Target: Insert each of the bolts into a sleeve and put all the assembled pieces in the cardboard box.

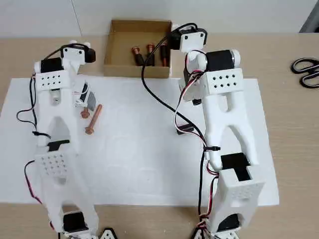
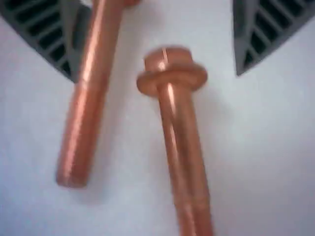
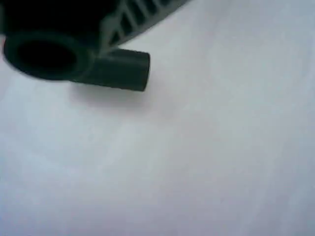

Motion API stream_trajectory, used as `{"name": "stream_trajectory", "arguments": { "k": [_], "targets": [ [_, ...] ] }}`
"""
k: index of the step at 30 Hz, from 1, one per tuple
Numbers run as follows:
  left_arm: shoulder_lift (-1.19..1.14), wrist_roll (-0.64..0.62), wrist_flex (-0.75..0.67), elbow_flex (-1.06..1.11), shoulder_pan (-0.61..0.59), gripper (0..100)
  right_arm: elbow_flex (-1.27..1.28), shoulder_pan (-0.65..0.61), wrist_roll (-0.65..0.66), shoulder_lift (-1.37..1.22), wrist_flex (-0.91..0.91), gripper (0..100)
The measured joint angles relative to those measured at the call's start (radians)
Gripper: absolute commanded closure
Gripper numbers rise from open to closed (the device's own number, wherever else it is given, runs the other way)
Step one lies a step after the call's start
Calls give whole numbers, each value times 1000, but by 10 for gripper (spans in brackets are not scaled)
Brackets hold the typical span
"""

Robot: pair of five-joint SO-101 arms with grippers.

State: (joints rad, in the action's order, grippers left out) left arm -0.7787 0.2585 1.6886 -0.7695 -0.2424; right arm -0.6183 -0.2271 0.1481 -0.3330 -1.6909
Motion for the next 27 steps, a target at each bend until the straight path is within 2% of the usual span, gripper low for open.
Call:
{"name": "stream_trajectory", "arguments": {
  "k": [8, 11, 14, 21, 25, 27],
  "targets": [
    [-221, -3, -2, -203, 0, 810, 0, 0, 0, 0, 0, 942],
    [-259, -37, 2, -265, -2, 851, 0, 0, 0, 0, 0, 942],
    [-273, -49, 2, -301, 6, 889, 0, 0, 0, 0, 0, 942],
    [-278, -51, 12, -310, 11, 901, 0, 0, 0, 0, 0, 942],
    [-279, -54, 37, -327, 17, 996, 0, 0, 0, 0, -2, 942],
    [-279, -55, 41, -327, 17, 993, 0, 0, 0, 0, -3, 942]
  ]
}}
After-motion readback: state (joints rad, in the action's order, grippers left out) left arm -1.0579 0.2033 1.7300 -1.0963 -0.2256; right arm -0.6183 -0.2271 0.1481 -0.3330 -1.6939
